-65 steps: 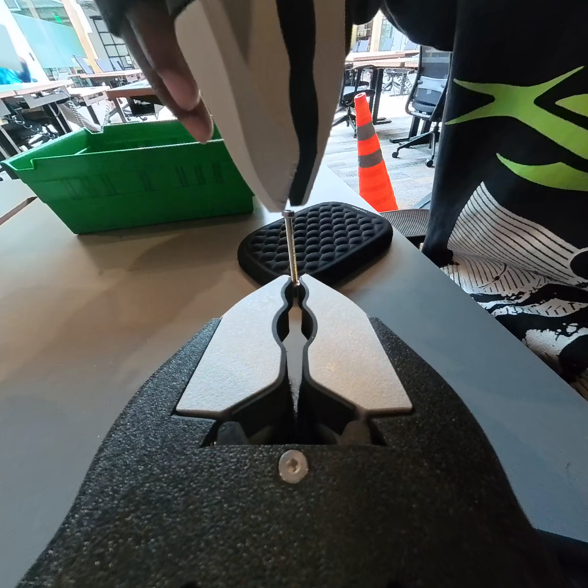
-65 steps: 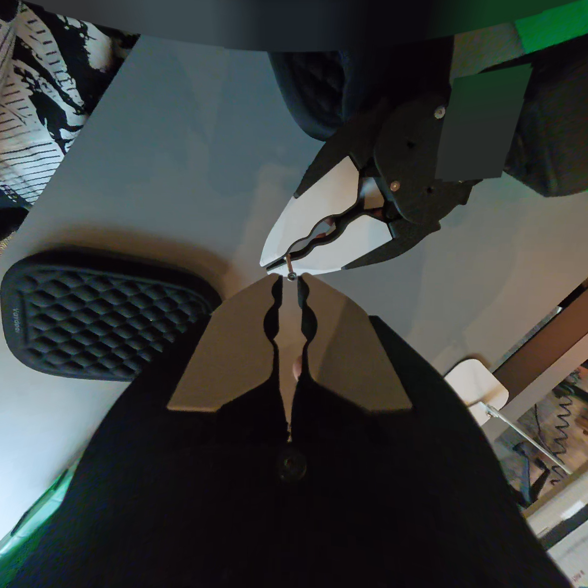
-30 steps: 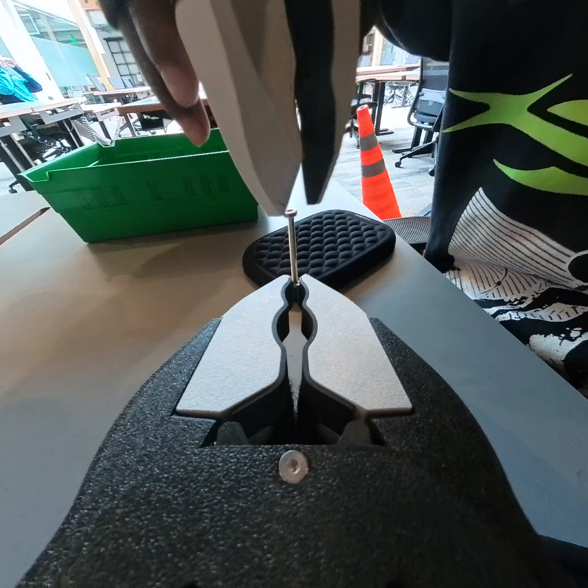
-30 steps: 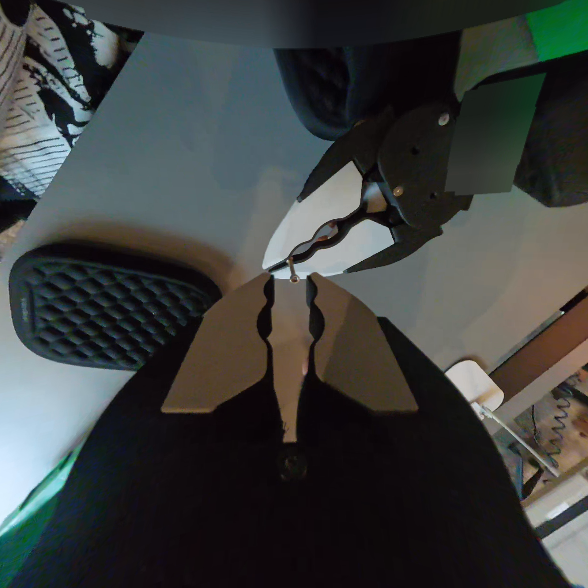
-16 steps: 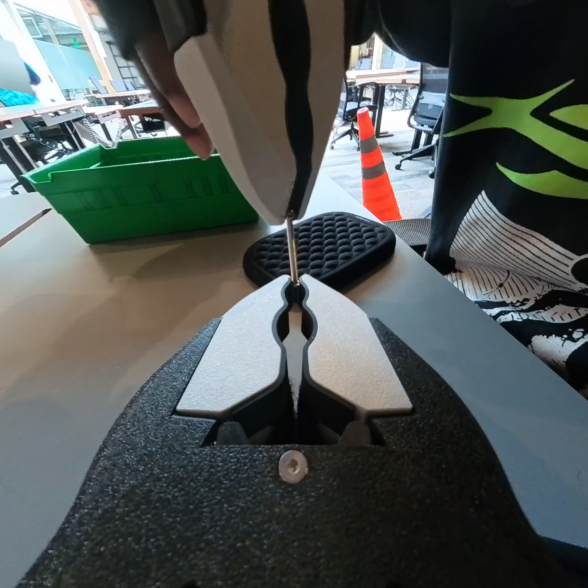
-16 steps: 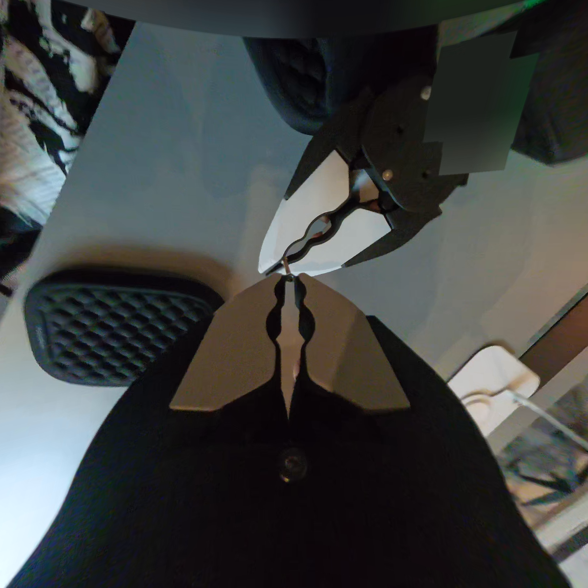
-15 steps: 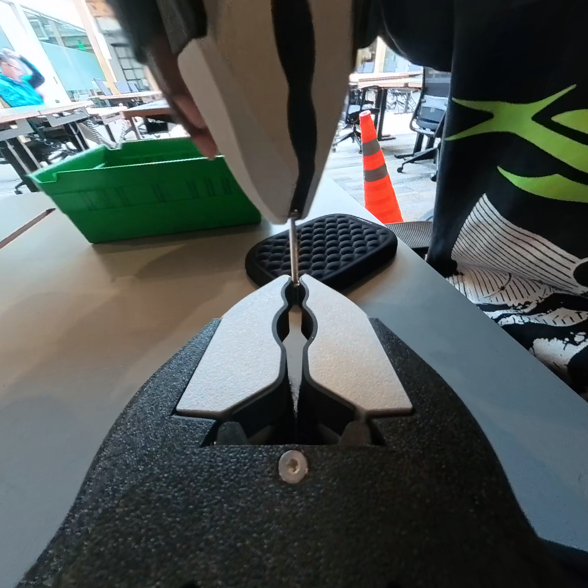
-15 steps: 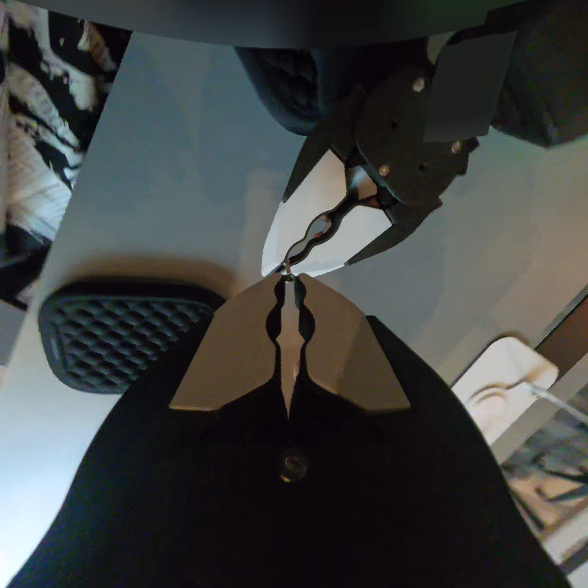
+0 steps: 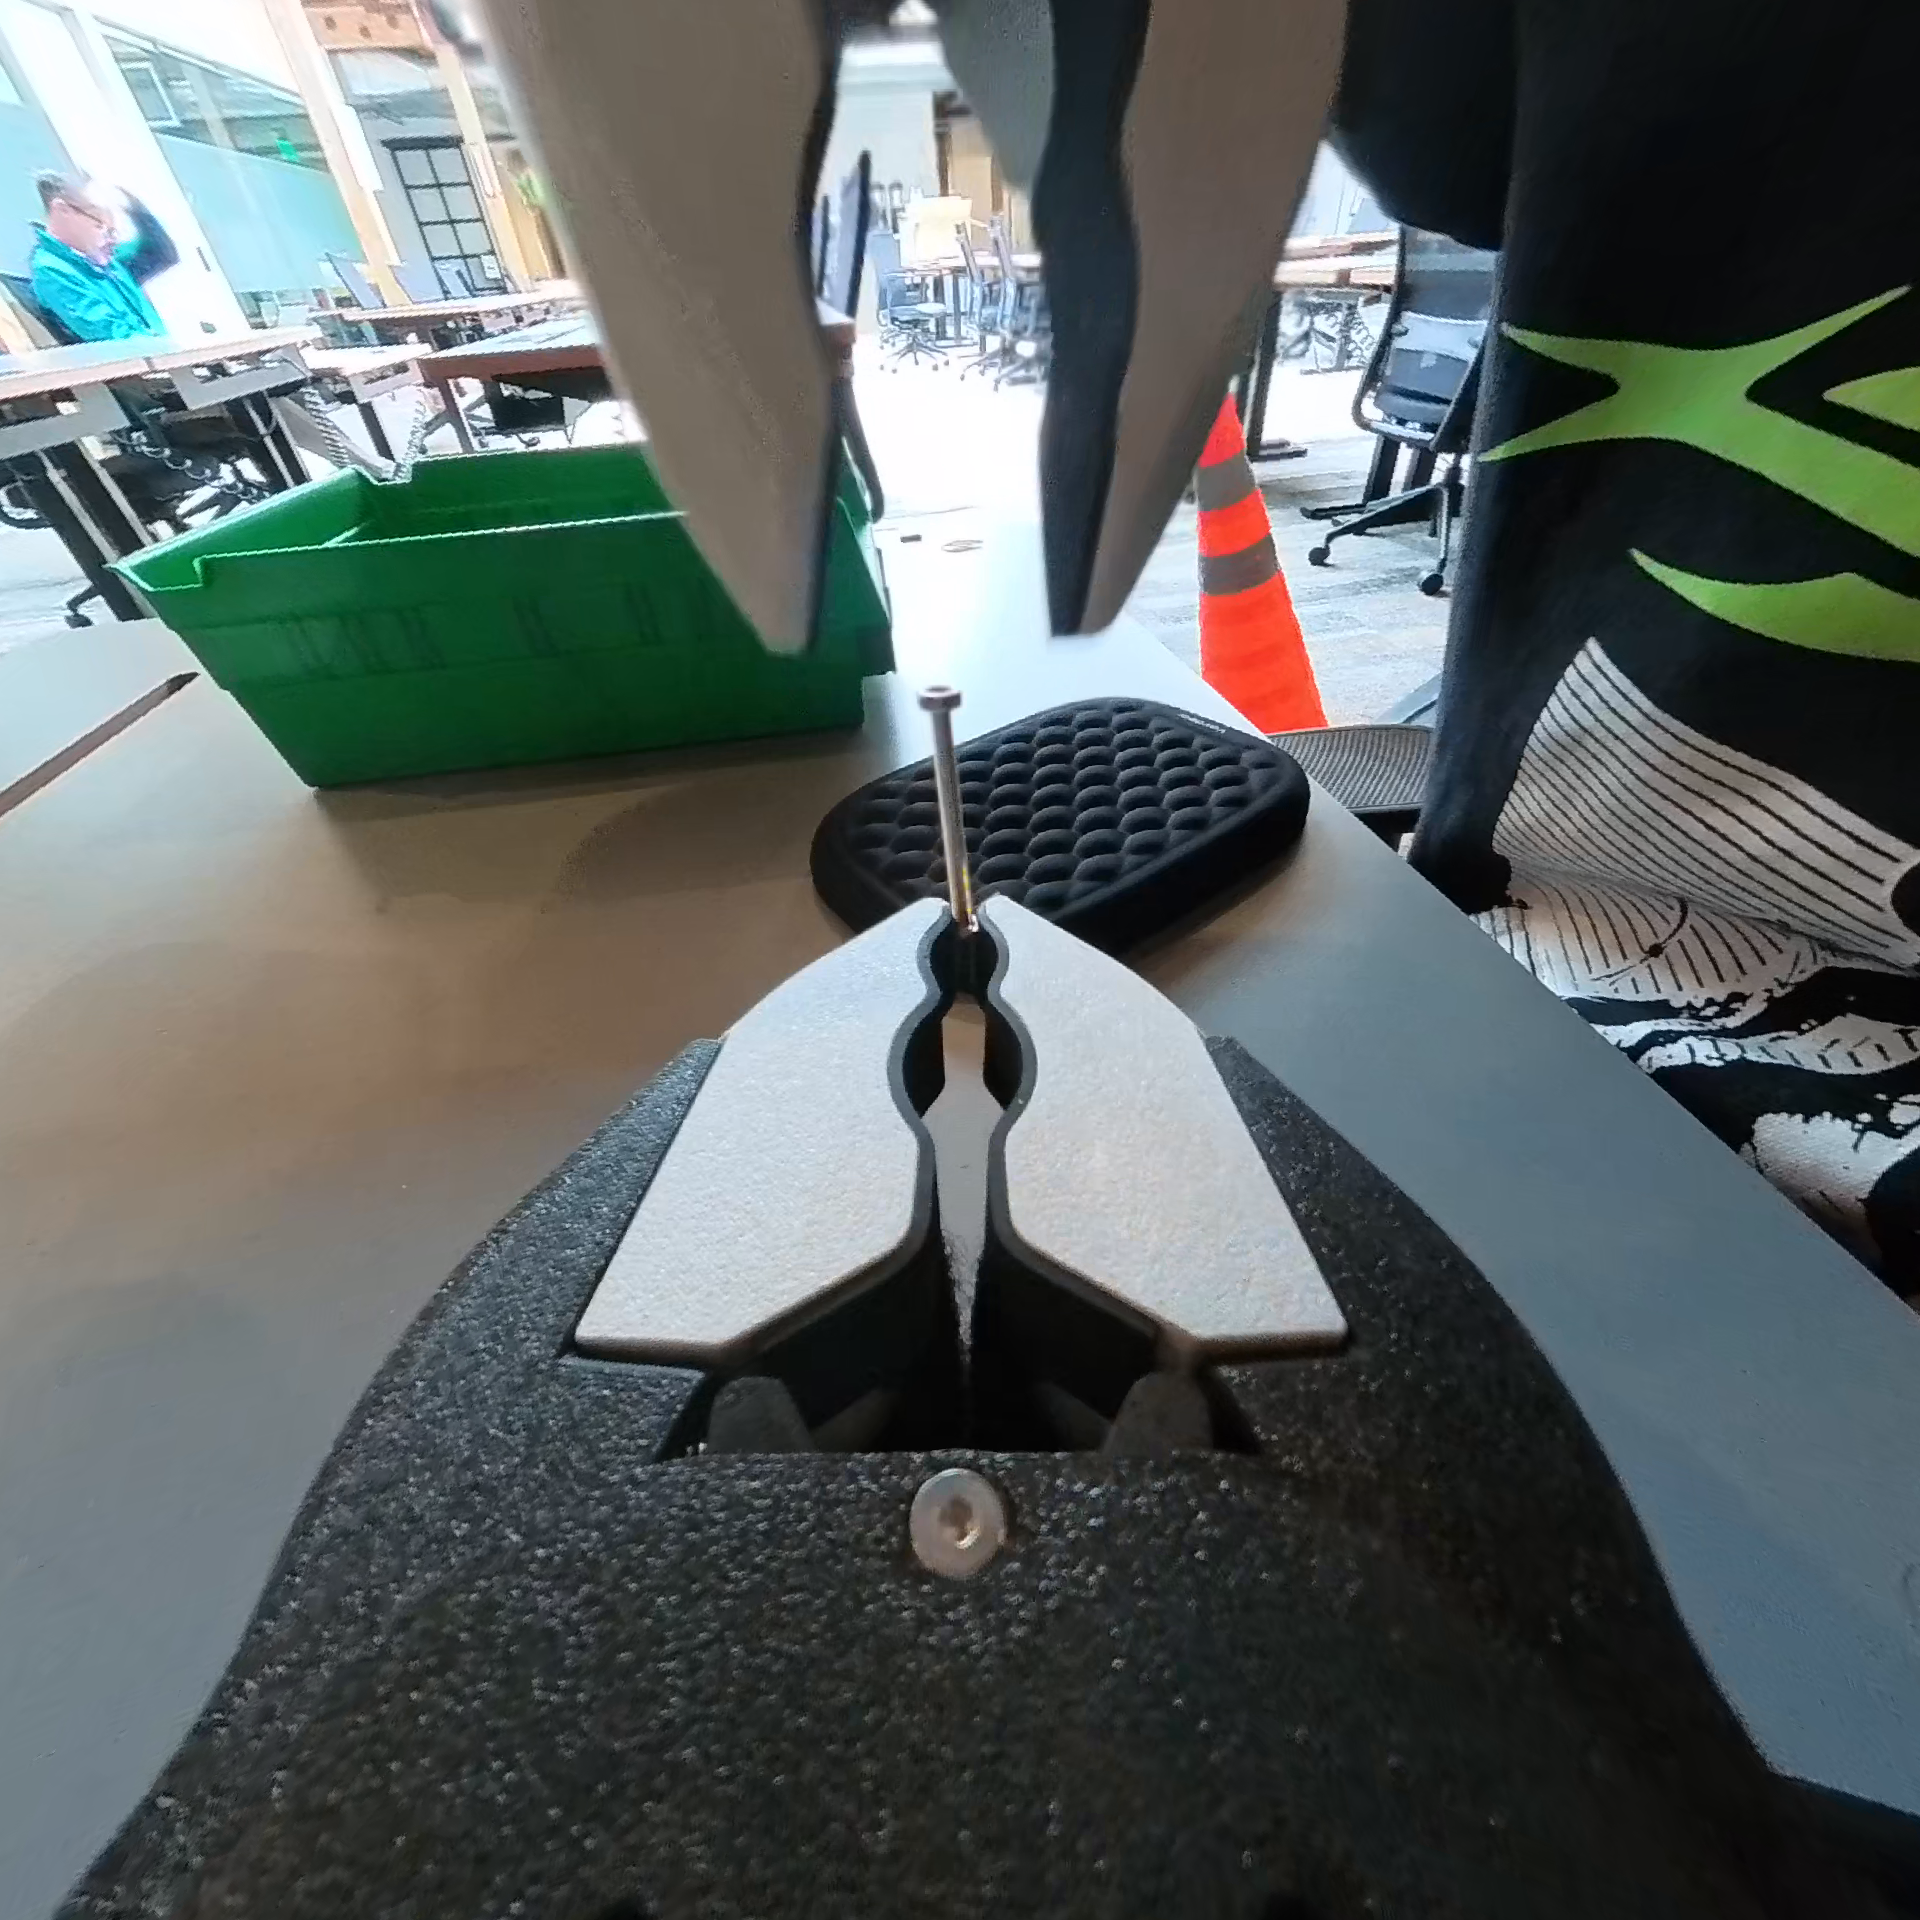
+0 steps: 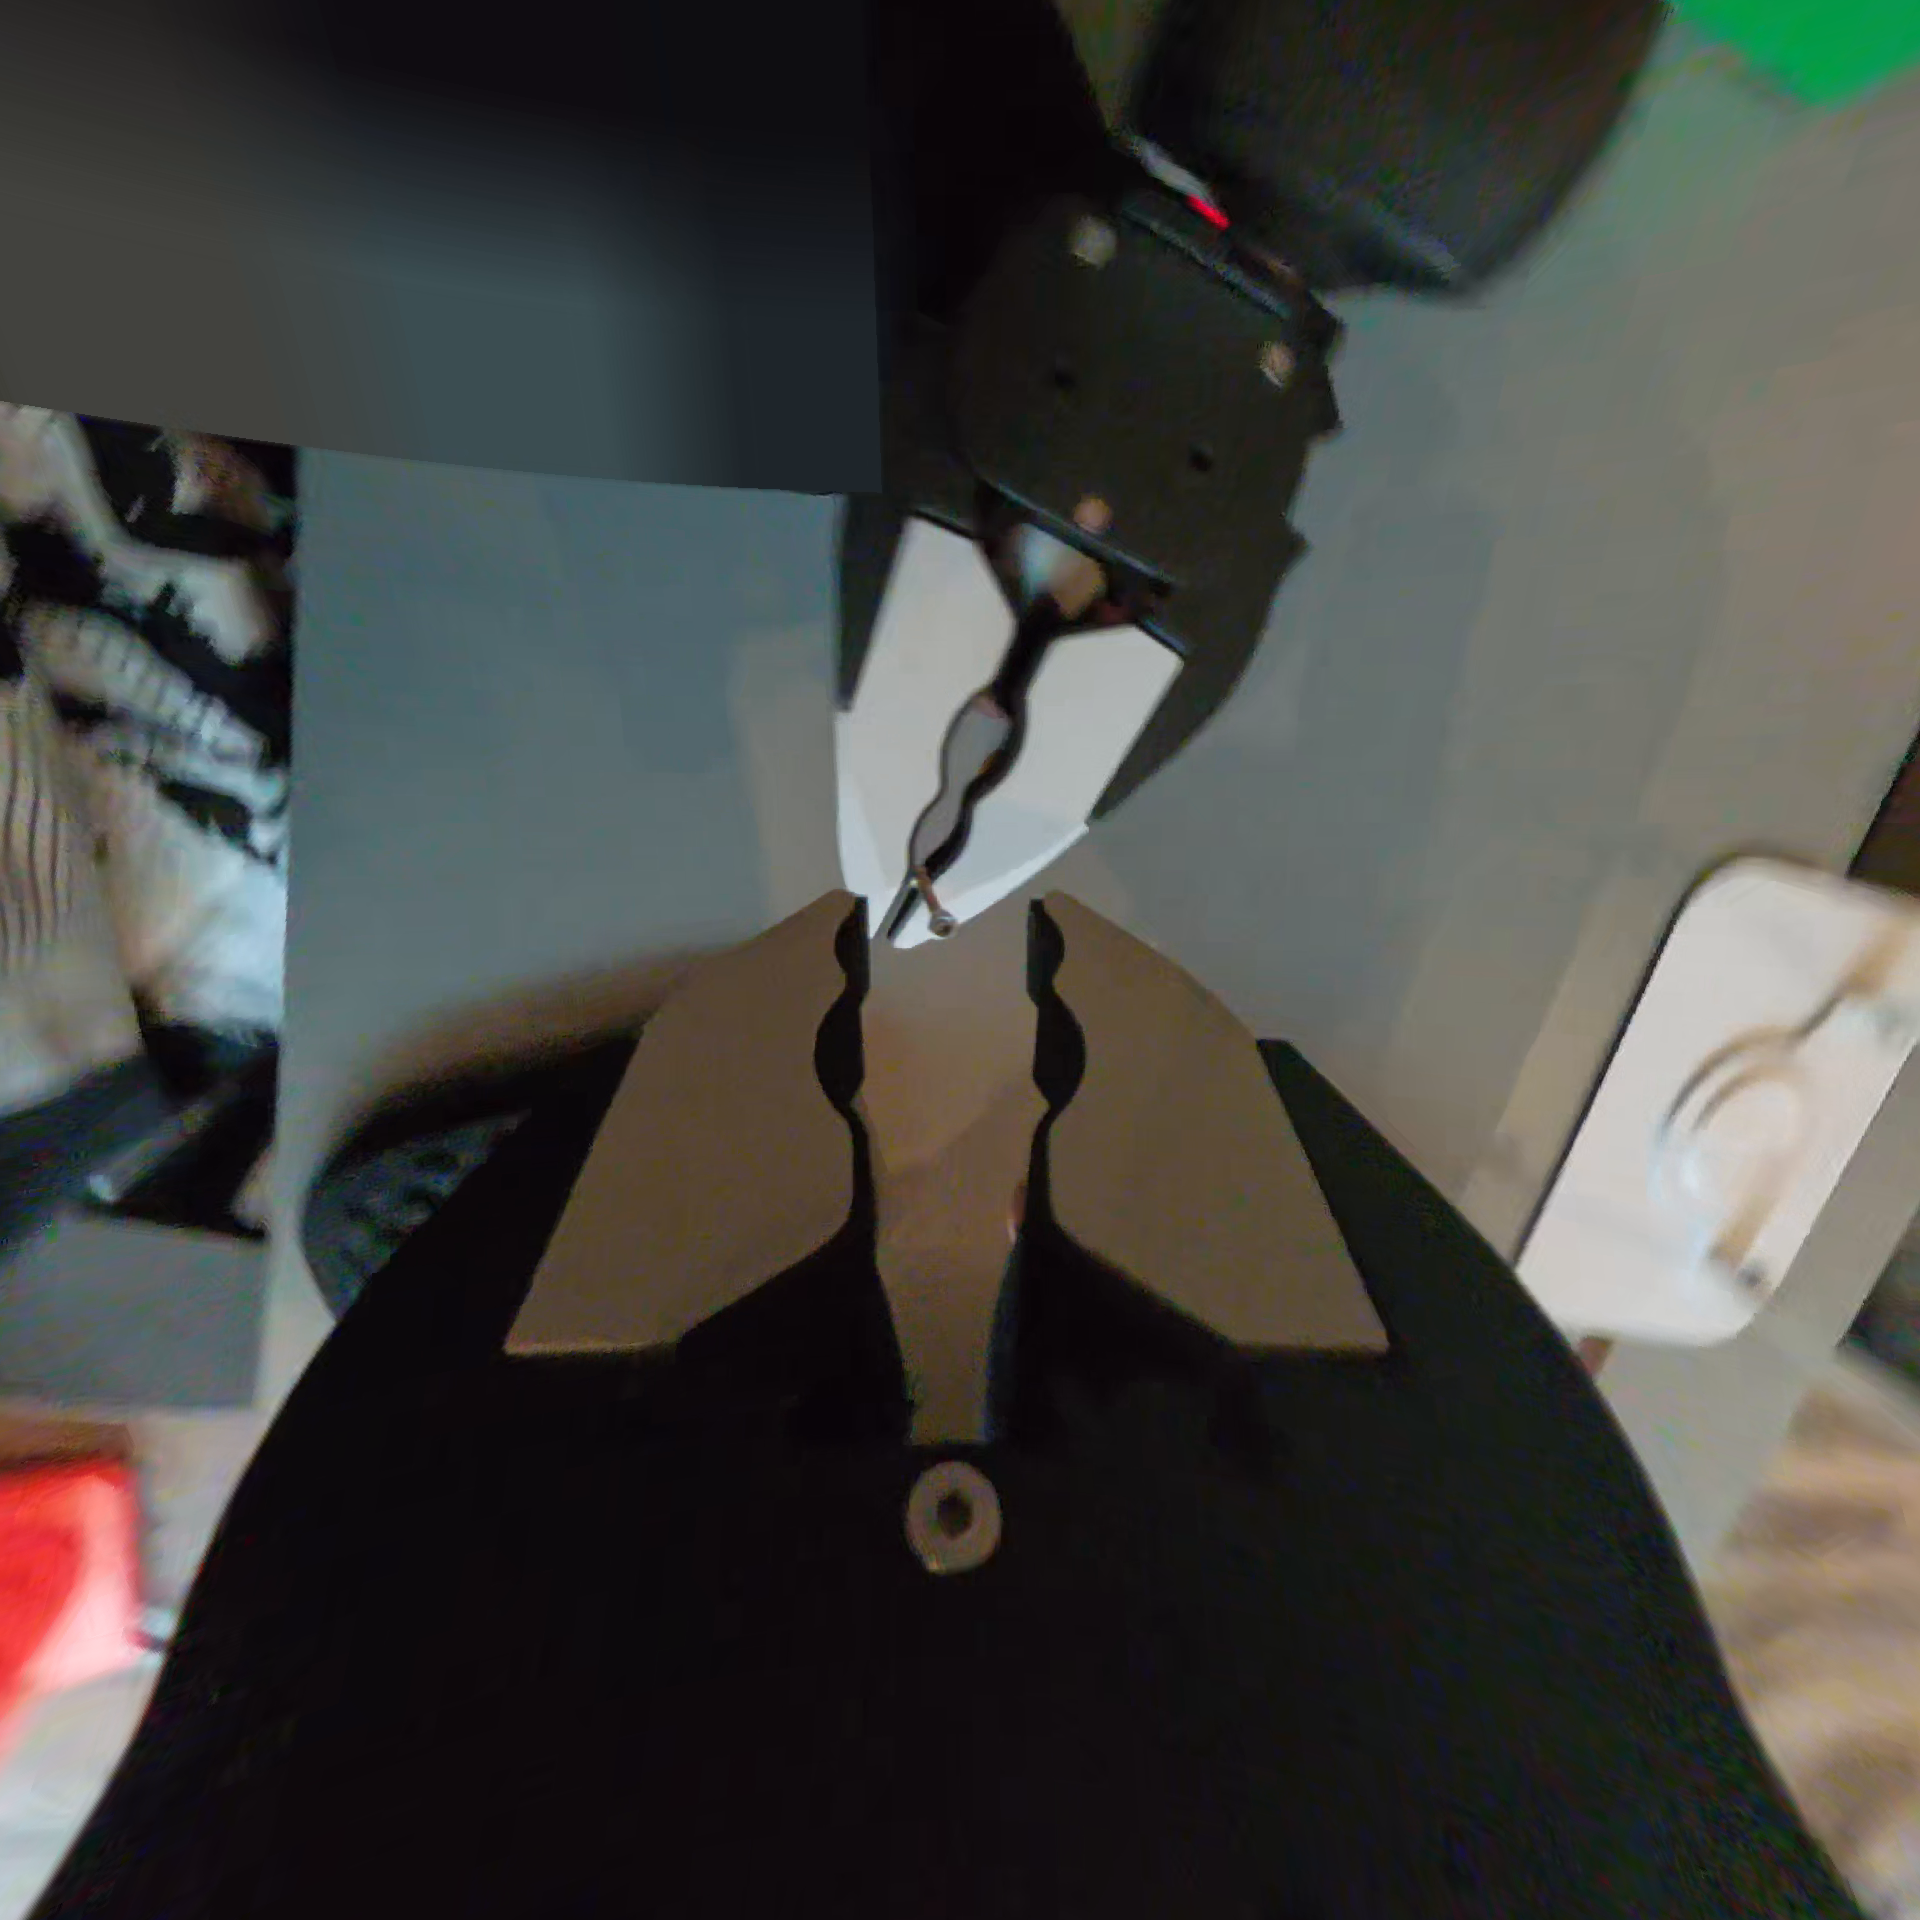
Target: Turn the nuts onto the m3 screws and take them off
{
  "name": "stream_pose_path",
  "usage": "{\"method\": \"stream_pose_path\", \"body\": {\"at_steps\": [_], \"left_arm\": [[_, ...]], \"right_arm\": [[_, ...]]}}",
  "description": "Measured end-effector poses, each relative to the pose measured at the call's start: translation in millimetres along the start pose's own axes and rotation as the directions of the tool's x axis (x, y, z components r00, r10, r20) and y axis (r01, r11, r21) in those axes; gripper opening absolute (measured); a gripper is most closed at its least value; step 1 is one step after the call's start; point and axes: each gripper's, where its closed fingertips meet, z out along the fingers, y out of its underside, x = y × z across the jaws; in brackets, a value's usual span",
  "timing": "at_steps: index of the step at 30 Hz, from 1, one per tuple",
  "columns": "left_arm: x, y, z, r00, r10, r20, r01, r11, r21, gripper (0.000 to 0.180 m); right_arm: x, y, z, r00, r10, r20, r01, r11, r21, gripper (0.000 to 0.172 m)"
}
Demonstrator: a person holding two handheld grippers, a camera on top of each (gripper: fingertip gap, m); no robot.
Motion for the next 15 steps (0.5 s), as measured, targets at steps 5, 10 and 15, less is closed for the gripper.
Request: {"method": "stream_pose_path", "body": {"at_steps": [5,10,15], "left_arm": [[0.6,-1.1,-0.9,1.000,-0.005,-0.011,0.005,1.000,0.010,0.001],[1.3,-1.2,-0.8,1.000,-0.005,-0.018,0.005,1.000,0.010,0.001],[1.7,-0.7,-0.3,1.000,-0.002,-0.019,0.002,1.000,0.006,0.001]], "right_arm": [[-6.2,3.1,0.4,0.928,-0.350,0.125,0.351,0.936,0.012,0.020],[-3.2,5.6,7.4,0.890,-0.428,0.158,0.430,0.903,0.023,0.009],[-0.6,8.3,10.4,0.896,-0.416,0.157,0.420,0.907,0.008,0.006]]}}
